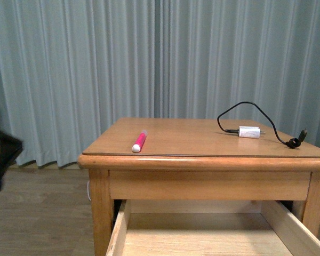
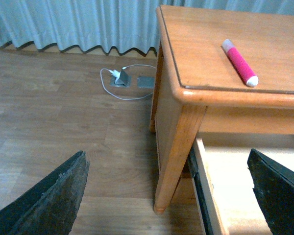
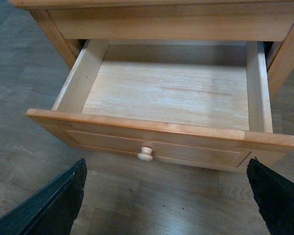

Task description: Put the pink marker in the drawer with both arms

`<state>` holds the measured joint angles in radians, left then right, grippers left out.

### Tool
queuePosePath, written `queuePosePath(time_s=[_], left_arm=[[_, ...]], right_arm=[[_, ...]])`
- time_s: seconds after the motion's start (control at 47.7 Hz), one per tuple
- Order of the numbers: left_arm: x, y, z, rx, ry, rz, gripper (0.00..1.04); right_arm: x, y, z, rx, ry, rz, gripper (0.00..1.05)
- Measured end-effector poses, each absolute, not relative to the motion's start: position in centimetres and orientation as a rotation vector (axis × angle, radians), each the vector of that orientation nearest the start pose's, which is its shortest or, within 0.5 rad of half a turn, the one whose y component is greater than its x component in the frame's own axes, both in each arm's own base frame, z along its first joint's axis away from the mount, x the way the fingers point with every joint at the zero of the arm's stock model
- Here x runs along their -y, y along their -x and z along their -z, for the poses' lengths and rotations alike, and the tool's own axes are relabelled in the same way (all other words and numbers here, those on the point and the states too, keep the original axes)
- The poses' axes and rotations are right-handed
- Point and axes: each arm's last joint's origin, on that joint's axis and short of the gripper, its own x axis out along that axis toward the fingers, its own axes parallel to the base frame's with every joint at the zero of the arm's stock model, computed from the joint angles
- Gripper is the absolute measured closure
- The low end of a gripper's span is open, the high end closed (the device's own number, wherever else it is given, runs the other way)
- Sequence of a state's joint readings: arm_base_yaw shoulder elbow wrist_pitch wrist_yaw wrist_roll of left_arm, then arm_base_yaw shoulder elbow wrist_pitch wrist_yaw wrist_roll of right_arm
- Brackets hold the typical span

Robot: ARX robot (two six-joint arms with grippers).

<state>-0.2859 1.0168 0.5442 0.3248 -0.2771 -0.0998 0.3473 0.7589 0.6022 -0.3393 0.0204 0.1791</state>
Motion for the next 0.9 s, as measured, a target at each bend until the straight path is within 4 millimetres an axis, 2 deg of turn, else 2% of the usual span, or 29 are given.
queuePosePath(time_s=[0.189, 0.356, 0.503, 0.692, 0.901], left_arm=[[8.8, -28.4, -27.7, -0.176, 0.021, 0.037, 0.06], [11.3, -33.4, -29.1, -0.222, 0.008, 0.059, 0.06], [12.8, -37.2, -29.4, -0.270, 0.018, 0.059, 0.06], [14.6, -40.7, -28.6, -0.334, 0.013, 0.069, 0.06], [16.8, -42.9, -27.9, -0.384, -0.012, 0.077, 0.06]], right_arm=[[-5.6, -15.5, -26.0, -0.517, -0.083, -0.275, 0.08], [-5.6, -15.5, -26.0, -0.517, -0.083, -0.275, 0.08], [-5.6, -15.5, -26.0, -0.517, -0.083, -0.275, 0.08], [-5.6, -15.5, -26.0, -0.517, -0.083, -0.275, 0.08], [-5.6, -15.5, -26.0, -0.517, -0.083, -0.275, 0.08]])
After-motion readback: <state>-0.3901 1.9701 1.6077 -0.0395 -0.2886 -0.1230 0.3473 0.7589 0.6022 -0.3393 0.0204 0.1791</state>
